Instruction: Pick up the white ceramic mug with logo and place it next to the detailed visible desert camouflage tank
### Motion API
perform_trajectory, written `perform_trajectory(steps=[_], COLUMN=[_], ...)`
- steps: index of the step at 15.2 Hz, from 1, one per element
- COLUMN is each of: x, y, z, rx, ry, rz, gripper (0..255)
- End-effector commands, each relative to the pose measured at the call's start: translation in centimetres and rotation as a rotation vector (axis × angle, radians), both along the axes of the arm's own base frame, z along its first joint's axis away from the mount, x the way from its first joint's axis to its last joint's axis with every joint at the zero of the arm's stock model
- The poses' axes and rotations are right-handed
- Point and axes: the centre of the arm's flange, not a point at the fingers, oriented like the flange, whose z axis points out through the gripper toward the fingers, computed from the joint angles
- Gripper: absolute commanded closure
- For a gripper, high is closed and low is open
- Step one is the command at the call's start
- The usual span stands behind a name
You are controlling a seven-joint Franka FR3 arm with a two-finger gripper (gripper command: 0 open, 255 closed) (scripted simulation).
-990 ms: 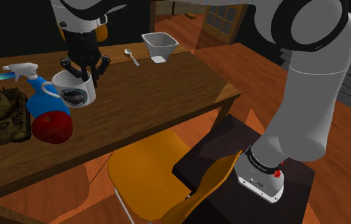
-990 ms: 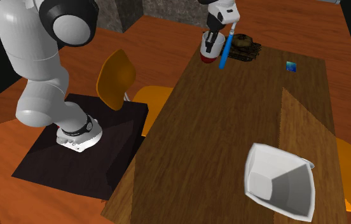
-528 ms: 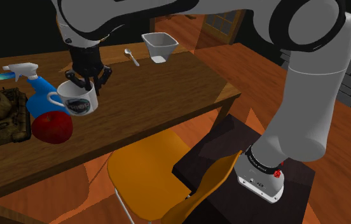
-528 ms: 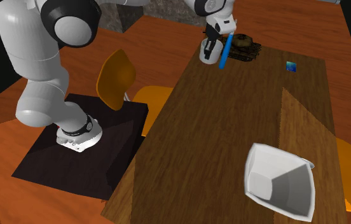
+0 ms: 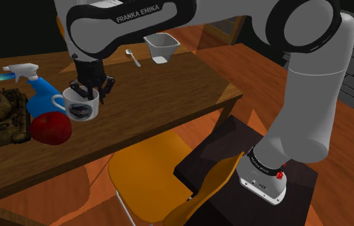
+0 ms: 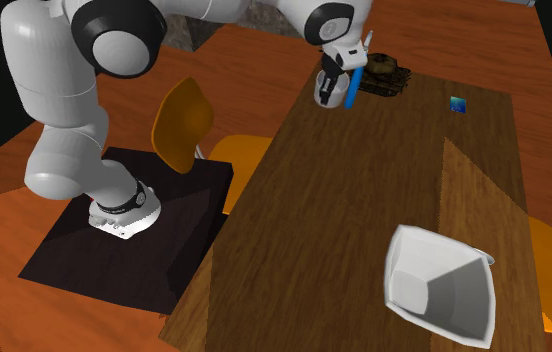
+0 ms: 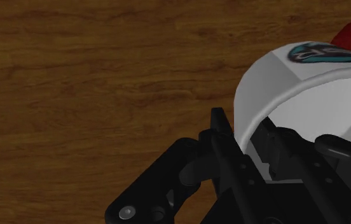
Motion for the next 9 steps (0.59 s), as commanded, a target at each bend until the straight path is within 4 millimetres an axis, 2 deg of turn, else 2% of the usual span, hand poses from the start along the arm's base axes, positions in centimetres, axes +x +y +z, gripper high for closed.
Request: perform_trajectory(steps=[1, 7, 9], x=[-0.2, -0.2, -0.2], y=[0.1, 0.1, 0.1], z=[-1.3, -4.4, -4.7], rx=[-0.001, -0.001, -0.001], ry=[0.006, 0.006, 0.006], rz=[0.003, 0.003, 0.003], gripper=[255, 255, 255])
